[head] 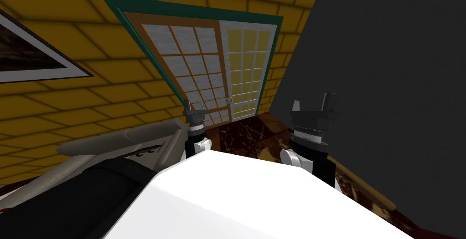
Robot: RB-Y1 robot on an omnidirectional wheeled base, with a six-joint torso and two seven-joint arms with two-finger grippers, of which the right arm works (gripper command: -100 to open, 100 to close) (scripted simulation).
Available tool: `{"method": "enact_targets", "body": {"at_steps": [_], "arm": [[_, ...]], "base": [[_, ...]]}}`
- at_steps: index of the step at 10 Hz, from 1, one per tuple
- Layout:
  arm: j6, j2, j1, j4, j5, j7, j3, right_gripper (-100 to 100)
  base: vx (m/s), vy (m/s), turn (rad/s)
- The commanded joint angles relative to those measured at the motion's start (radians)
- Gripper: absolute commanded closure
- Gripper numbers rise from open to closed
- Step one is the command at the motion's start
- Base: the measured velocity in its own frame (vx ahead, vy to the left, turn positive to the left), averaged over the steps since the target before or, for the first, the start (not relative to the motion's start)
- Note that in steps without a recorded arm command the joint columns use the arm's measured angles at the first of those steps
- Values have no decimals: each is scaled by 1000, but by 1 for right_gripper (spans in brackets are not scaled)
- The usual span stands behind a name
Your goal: Pull the door open
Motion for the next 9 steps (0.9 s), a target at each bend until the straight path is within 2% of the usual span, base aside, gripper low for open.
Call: {"method": "enact_targets", "body": {"at_steps": [1,9], "arm": [[-9,-11,-9,36,12,31,-8,-100],[-47,-47,-47,190,66,164,-41,-100]], "base": [[81,26,70],[113,39,51]]}}
